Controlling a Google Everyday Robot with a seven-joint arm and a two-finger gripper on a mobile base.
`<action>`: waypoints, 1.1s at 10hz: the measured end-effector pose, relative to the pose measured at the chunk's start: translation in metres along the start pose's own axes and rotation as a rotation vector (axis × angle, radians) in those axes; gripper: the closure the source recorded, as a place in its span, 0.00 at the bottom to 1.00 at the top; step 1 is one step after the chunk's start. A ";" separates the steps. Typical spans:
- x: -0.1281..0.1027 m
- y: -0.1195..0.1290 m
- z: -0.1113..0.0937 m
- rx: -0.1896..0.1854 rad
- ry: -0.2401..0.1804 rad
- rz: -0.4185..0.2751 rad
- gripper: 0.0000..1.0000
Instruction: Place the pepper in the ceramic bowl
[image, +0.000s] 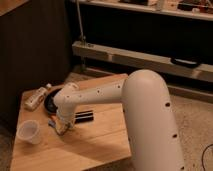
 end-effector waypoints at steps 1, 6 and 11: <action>0.001 0.000 0.000 0.002 0.004 0.001 0.67; 0.002 0.006 -0.006 -0.001 0.007 0.015 0.67; 0.030 0.022 -0.094 -0.006 0.083 0.022 0.67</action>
